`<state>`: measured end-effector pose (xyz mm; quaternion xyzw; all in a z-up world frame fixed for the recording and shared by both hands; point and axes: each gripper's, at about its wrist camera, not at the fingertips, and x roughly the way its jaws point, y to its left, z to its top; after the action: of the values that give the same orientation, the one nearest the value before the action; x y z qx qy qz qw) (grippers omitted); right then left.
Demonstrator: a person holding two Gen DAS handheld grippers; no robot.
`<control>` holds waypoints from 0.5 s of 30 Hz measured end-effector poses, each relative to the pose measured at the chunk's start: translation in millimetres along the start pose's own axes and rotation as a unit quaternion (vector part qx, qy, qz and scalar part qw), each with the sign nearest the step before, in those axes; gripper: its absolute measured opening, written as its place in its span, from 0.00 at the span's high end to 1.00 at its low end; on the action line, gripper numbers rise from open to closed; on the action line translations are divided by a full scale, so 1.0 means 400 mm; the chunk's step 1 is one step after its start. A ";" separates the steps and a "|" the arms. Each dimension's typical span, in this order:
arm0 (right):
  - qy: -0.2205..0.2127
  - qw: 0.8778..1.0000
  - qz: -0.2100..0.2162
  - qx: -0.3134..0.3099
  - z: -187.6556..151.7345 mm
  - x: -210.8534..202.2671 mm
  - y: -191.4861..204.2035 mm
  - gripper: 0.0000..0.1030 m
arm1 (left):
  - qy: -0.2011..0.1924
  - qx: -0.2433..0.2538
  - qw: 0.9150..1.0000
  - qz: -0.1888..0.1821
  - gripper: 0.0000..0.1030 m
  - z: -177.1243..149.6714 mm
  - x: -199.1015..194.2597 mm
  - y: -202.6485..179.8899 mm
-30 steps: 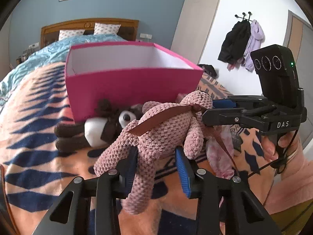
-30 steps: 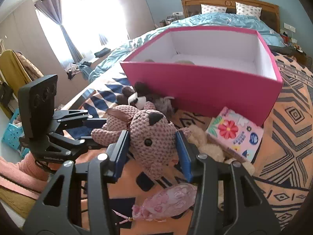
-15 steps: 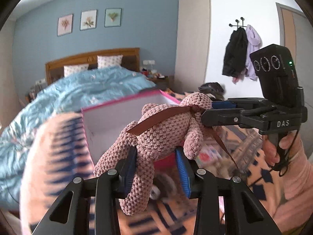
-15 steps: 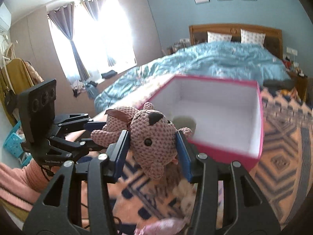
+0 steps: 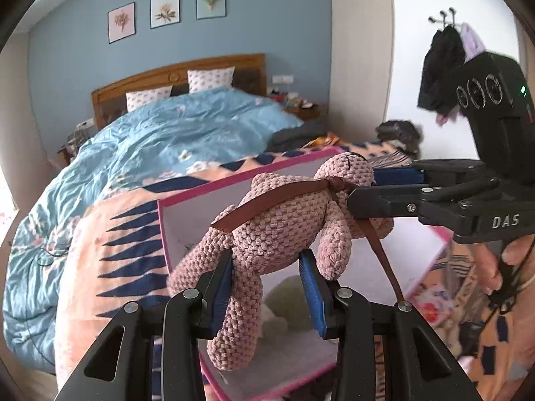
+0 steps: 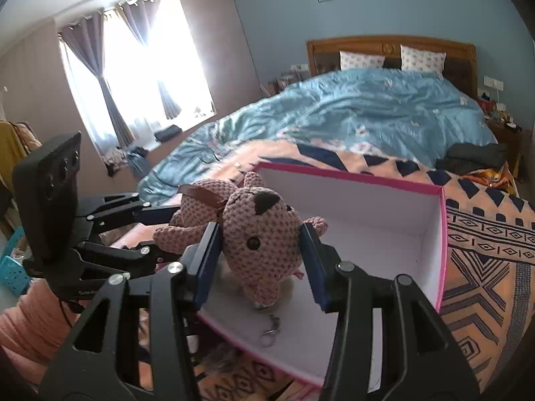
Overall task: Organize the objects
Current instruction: 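Carry the pink knit bunny into the box and release it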
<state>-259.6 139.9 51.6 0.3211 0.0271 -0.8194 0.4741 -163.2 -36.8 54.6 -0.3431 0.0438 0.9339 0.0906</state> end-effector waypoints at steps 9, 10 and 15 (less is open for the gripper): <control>0.049 0.999 -0.012 0.015 0.065 0.123 -0.070 0.51 | 0.058 -0.008 0.998 0.032 0.61 0.049 0.138 0.052; 0.056 0.998 -0.015 0.014 0.070 0.135 -0.073 0.51 | 0.065 -0.005 0.997 0.037 0.61 0.053 0.156 0.056; 0.098 0.994 -0.040 -0.002 0.088 0.219 -0.089 0.51 | 0.109 0.010 0.991 0.080 0.61 0.060 0.229 0.058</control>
<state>-335.7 80.7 22.1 0.3976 0.0876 -0.8023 0.4366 -251.6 -43.4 14.0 -0.4373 0.0898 0.8947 0.0137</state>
